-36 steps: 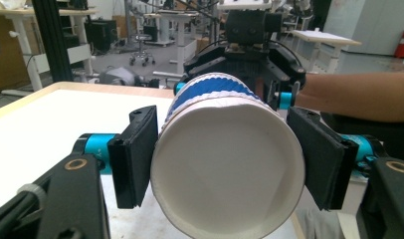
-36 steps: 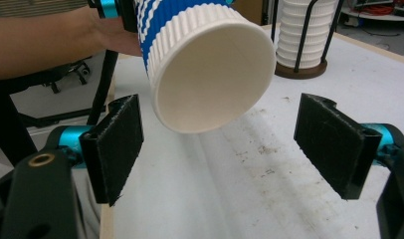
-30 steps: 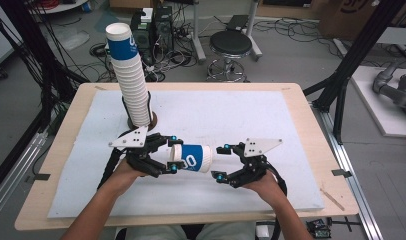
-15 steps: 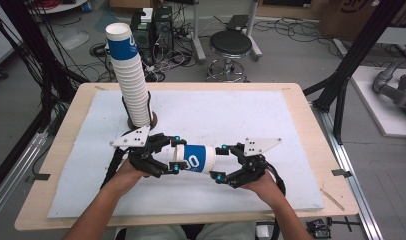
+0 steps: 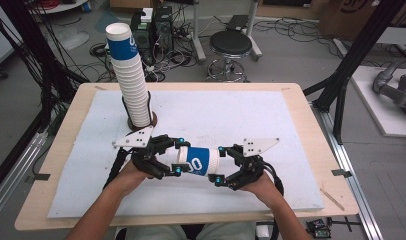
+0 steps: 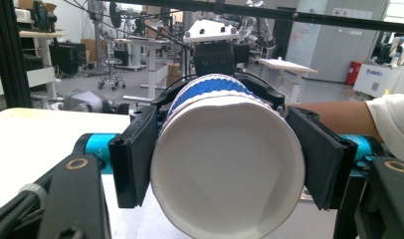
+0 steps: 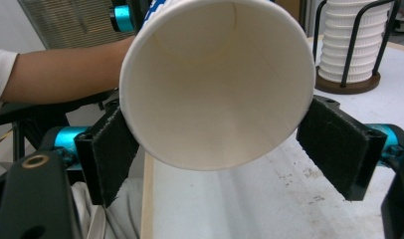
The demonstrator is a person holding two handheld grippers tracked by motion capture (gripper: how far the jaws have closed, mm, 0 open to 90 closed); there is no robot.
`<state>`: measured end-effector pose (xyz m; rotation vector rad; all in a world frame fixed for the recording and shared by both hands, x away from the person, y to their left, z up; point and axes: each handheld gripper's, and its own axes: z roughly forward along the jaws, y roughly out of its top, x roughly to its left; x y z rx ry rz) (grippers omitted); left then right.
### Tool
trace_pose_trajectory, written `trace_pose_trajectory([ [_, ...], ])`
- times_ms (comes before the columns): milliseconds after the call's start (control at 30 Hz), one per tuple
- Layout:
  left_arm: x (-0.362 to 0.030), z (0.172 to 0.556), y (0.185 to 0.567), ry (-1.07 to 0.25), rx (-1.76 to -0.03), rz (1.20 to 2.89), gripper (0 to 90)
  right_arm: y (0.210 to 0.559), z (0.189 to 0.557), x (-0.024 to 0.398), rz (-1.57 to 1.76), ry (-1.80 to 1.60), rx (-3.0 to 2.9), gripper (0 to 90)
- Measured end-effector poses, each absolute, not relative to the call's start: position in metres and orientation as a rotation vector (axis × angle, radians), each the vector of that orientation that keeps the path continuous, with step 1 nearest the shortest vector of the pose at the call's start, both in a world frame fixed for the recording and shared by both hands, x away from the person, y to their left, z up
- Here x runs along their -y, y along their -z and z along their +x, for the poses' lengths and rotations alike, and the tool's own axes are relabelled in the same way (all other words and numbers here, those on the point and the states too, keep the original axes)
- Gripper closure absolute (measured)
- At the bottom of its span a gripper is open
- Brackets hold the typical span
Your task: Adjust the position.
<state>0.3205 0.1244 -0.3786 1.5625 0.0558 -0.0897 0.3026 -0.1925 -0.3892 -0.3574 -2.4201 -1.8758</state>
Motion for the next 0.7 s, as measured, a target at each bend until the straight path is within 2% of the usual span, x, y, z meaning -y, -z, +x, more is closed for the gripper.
trace_pose_trajectory([
  [133,-0.1240,0.3201,0.3786,0.094,-0.052,1.559,31.4,0.3887,0.3021,0.1931,-0.343,1.881,2.419,20.0],
  [367,-0.1237,0.3186,0.3794,0.068,-0.042,1.561,32.3,0.3870,0.3018,0.1969,-0.334,1.903,2.423,28.4],
  [700,-0.1224,0.3160,0.3796,0.074,-0.094,1.591,31.8,0.3878,0.3036,0.1999,-0.346,1.889,2.407,32.1],
])
